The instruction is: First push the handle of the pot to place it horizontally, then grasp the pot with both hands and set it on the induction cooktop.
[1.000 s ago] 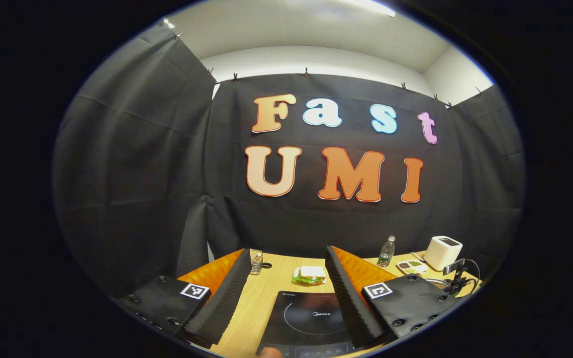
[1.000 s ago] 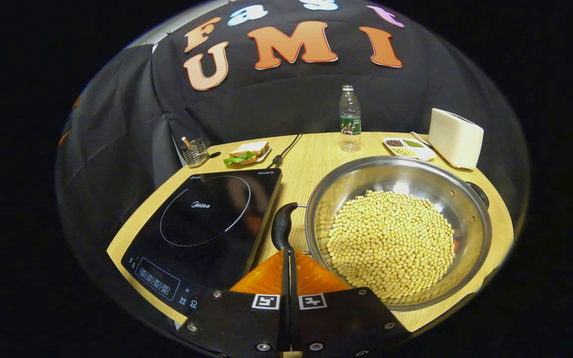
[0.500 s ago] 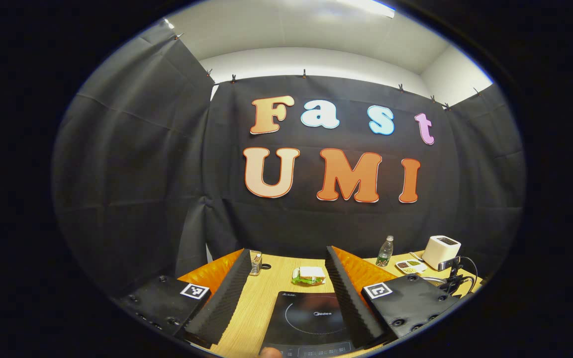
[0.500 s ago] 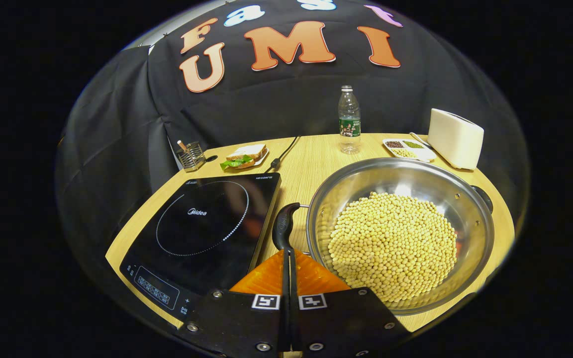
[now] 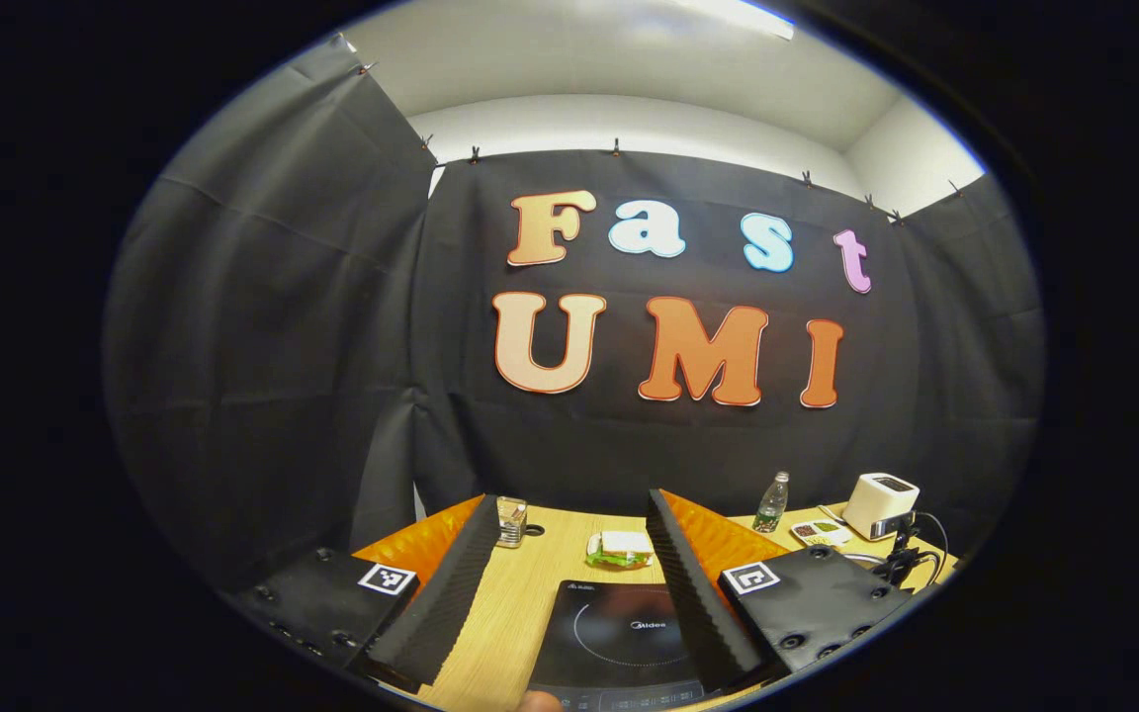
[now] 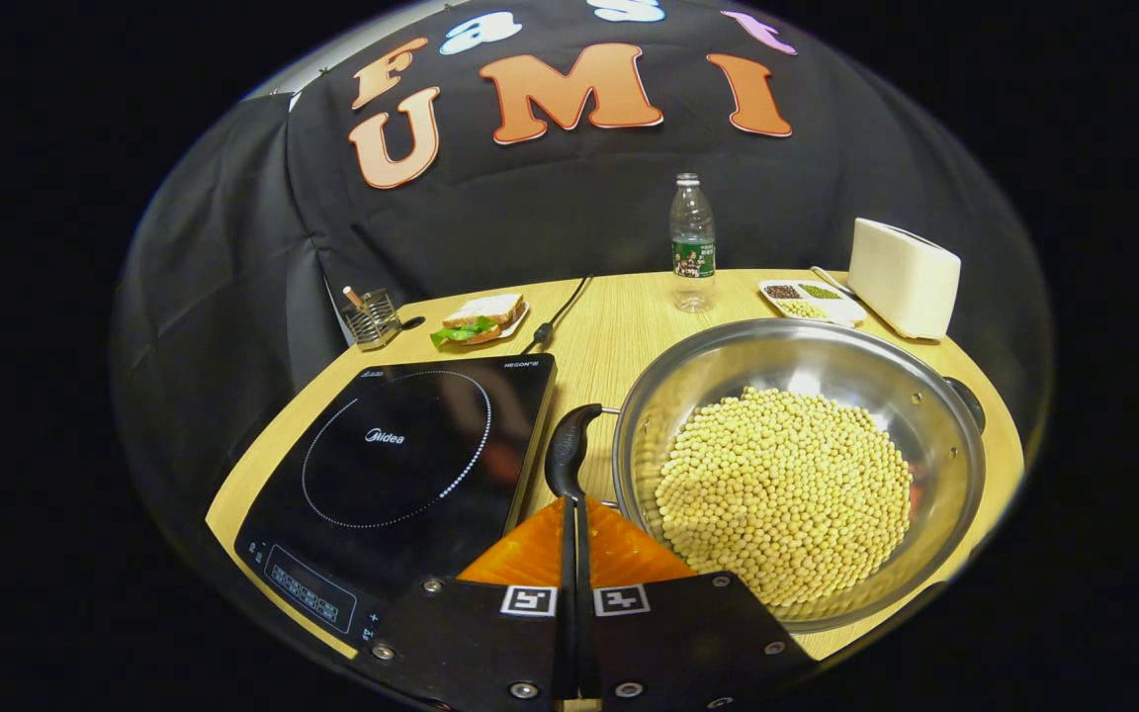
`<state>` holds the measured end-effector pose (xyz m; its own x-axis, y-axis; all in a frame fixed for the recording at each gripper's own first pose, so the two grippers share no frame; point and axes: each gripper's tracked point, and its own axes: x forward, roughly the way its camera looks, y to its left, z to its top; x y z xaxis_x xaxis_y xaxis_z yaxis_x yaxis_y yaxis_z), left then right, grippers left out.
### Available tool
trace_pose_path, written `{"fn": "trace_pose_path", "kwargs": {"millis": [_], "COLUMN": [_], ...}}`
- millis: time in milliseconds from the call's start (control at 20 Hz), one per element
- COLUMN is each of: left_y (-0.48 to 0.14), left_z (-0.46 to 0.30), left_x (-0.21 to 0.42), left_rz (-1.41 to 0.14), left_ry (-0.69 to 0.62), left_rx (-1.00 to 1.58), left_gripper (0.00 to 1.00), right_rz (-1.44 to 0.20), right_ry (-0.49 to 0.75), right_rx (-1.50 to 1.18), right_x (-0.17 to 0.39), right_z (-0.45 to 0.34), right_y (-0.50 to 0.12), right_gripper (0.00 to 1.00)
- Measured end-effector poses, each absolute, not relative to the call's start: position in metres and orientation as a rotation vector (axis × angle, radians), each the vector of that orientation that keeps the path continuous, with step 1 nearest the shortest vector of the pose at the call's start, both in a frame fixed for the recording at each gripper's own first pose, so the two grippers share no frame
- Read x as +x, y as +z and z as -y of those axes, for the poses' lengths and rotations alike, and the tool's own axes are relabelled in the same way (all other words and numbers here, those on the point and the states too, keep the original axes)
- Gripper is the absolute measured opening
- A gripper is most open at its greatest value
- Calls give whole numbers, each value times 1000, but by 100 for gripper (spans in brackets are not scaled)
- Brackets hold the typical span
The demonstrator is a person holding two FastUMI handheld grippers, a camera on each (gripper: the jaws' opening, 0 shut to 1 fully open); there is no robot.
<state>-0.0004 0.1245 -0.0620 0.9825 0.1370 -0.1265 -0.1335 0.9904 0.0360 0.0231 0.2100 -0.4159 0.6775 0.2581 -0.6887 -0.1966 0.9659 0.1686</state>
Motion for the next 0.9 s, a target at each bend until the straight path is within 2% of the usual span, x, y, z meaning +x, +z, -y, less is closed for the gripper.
{"fn": "trace_pose_path", "kwargs": {"millis": [450, 900], "left_y": [-56, -57], "left_z": [-124, -81], "left_x": [-9, -5], "left_rz": [-119, -117], "left_ry": [140, 75], "left_rx": [34, 29], "left_gripper": [97, 96], "right_rz": [-819, -698], "right_ry": [265, 273], "right_rx": [98, 125], "right_x": [27, 26], "right_z": [-219, -188], "right_y": [-424, -369], "right_gripper": [0, 0]}}
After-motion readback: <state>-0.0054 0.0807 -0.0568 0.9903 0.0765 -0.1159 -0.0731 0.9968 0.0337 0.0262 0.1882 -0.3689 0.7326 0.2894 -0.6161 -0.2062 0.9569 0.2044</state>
